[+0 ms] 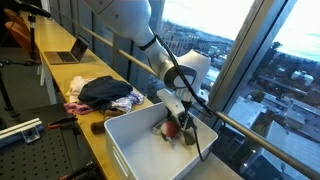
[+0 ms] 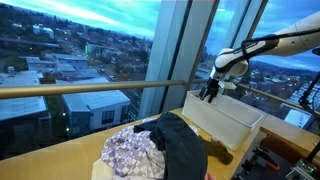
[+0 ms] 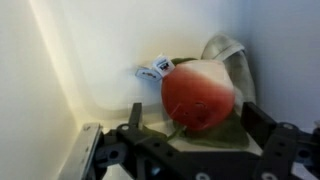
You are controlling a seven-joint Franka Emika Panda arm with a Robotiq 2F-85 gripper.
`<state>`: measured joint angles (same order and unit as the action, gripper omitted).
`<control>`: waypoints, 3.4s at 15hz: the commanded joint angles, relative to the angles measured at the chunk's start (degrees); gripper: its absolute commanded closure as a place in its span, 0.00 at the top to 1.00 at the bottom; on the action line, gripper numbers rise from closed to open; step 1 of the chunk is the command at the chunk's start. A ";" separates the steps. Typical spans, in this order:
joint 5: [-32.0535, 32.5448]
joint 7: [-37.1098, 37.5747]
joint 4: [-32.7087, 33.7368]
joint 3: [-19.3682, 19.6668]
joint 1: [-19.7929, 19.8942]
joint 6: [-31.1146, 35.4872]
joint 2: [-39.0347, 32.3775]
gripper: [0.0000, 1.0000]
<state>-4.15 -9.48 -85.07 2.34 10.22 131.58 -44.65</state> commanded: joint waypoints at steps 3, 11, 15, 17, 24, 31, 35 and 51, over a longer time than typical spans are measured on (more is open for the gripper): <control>-3.11 0.53 10.98 -2.11 1.98 -7.00 -7.31 1.00; -4.18 2.50 19.24 -2.71 1.70 -12.26 -13.90 1.00; -3.69 2.45 19.33 -2.11 2.33 -11.90 -15.28 0.58; -3.62 2.33 19.01 -1.90 2.90 -11.84 -14.82 0.42; -4.13 2.35 12.79 -2.05 4.04 -10.96 -2.54 0.05; -3.07 2.79 -0.46 -2.35 -0.82 -4.91 16.06 0.05; -2.23 4.37 -11.65 -3.27 -6.15 -2.16 25.25 0.05; -2.30 19.50 -55.49 -12.00 -20.90 12.93 50.98 0.87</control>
<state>-5.07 9.68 -135.22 -9.61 -11.24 143.09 -0.18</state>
